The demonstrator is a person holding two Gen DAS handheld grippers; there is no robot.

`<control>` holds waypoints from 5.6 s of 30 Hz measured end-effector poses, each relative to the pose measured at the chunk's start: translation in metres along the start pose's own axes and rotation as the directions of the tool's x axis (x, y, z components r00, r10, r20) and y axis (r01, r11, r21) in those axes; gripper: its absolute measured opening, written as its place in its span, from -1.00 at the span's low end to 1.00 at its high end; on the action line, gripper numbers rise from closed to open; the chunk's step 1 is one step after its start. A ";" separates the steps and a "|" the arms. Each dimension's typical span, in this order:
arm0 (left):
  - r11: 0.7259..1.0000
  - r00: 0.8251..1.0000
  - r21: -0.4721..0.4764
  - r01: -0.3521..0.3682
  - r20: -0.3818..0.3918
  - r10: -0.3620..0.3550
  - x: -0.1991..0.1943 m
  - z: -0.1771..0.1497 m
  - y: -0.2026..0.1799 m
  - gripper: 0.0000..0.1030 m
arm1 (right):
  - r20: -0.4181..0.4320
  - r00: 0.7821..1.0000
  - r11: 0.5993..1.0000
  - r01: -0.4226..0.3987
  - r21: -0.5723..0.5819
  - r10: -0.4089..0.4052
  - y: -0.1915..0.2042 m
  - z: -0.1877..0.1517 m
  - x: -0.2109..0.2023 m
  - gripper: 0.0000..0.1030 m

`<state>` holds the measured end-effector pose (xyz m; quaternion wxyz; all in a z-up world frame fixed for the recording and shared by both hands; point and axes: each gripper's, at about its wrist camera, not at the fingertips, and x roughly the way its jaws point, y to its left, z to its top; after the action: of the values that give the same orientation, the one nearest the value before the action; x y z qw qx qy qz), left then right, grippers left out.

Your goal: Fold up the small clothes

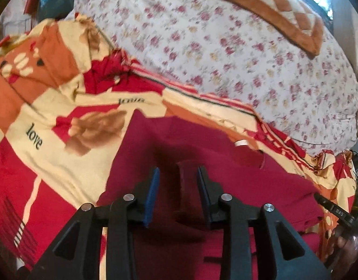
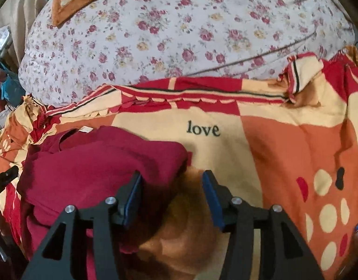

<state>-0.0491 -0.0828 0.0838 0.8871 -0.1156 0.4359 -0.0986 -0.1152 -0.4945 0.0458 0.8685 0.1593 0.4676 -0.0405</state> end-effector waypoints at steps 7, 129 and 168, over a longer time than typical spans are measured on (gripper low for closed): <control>0.996 0.998 0.074 0.054 -0.021 -0.052 0.006 -0.004 -0.032 -0.75 | -0.037 0.987 0.975 -0.149 0.168 0.157 -0.029 0.002 -0.006 0.09; 0.949 0.857 -0.039 0.312 -0.421 -0.299 -0.118 -0.183 0.033 -1.00 | -0.258 0.913 0.919 -0.362 -0.156 0.316 0.026 -0.161 -0.105 -0.77; 0.937 0.910 -0.022 0.349 -0.231 -0.344 -0.198 -0.188 0.096 -1.00 | -0.431 0.733 0.756 -0.635 -0.158 0.526 0.085 -0.254 -0.159 -0.83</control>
<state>-0.3108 0.0413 0.0924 0.7997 -0.1702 0.5079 -0.2712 -0.3882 -0.3468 0.0673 0.7491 0.1722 0.5444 0.3360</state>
